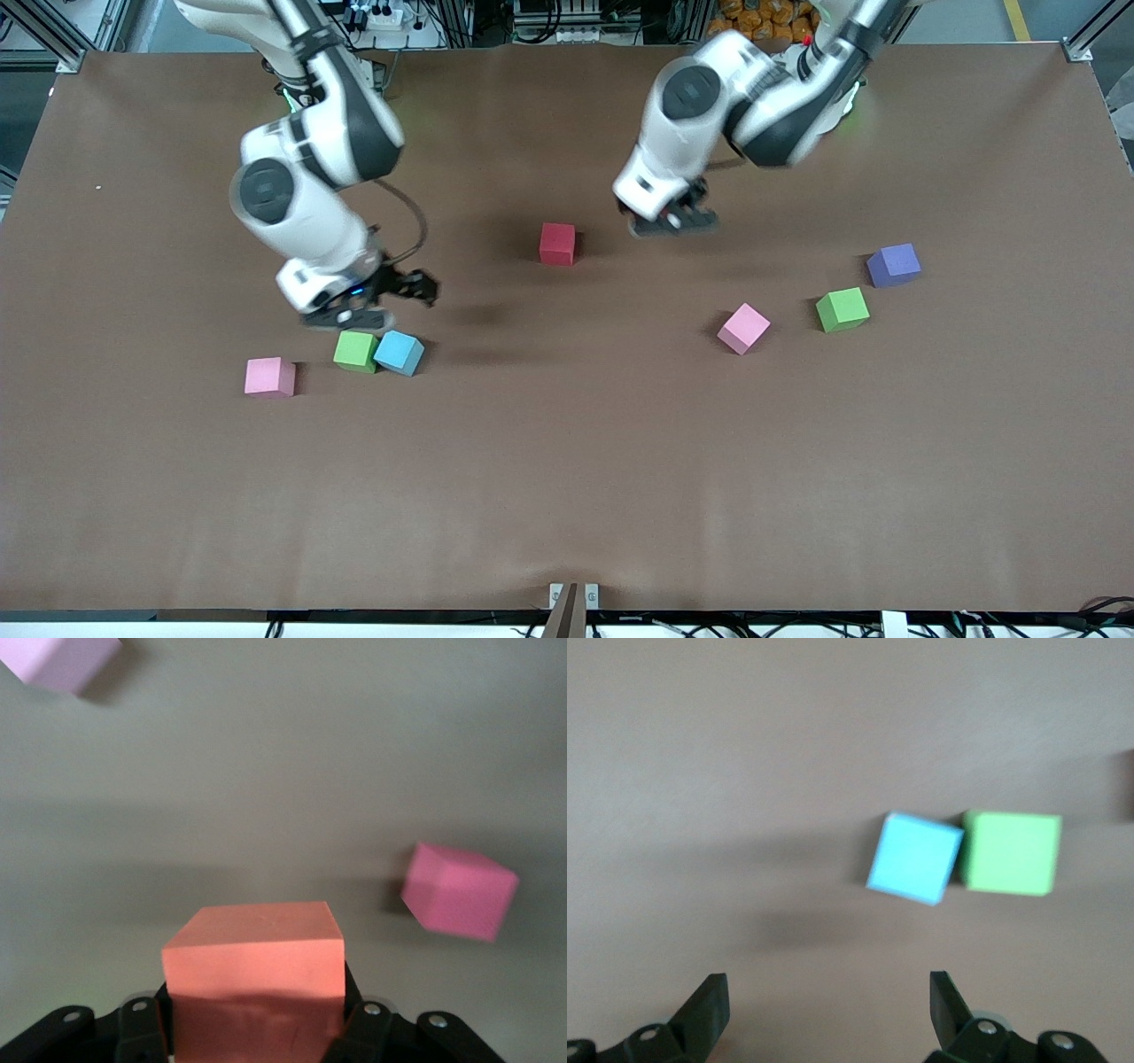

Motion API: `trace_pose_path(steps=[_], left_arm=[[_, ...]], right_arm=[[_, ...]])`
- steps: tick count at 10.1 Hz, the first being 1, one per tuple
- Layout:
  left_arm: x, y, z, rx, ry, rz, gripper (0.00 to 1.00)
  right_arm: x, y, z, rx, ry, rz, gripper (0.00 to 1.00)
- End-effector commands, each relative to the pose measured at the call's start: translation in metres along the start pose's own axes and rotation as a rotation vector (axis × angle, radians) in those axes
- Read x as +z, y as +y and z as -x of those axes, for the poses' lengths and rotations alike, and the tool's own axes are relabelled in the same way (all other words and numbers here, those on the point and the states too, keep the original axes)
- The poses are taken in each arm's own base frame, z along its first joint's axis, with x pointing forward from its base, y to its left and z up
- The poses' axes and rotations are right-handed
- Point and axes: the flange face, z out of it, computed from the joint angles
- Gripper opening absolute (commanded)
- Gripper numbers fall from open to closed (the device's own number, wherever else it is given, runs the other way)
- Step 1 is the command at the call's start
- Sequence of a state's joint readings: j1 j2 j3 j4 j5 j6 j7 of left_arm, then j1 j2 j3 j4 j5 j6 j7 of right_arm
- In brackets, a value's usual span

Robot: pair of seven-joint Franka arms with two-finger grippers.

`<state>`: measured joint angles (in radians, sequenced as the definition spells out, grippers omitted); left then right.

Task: Arrange blocks into number 1
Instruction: 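Move the orange cube beside the red cube while the right gripper reaches pink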

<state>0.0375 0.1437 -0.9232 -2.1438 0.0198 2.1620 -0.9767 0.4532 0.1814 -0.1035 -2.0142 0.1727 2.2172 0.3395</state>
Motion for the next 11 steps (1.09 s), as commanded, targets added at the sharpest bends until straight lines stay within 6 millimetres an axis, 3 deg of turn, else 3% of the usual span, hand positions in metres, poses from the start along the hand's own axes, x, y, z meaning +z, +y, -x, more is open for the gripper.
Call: trace_pose_path(steps=[1,2,4,5,7,9,11], left_arm=[[0.005,0.038,0.066,0.005,0.021,0.033,0.0],[0.007,0.055,0.094,0.029,0.022,0.039,0.0],[0.03,0.079,0.143,0.137,0.029,0.036,0.0],[0.044,0.086,0.147,0.146,0.014,0.022,0.0],[0.073,0.103,0.151,0.181,-0.019,0.005,0.0],[0.108,0.117,0.14,0.149,0.015,-0.026,0.0],[0.139,0.134,0.119,0.114,0.002,-0.042,0.0]], right_arm=[[-0.016,0.038,-0.021,-0.001,0.036,-0.002,1.0],[-0.025,0.06,-0.038,0.021,0.073,0.01,1.0],[0.001,0.098,-0.068,0.061,0.123,0.044,1.0],[0.019,0.113,-0.078,0.051,0.133,0.059,1.0],[0.033,0.153,-0.105,-0.024,0.138,0.086,1.0],[0.043,0.199,-0.117,-0.09,0.146,0.102,1.0],[0.051,0.222,-0.123,-0.18,0.133,0.117,1.0]])
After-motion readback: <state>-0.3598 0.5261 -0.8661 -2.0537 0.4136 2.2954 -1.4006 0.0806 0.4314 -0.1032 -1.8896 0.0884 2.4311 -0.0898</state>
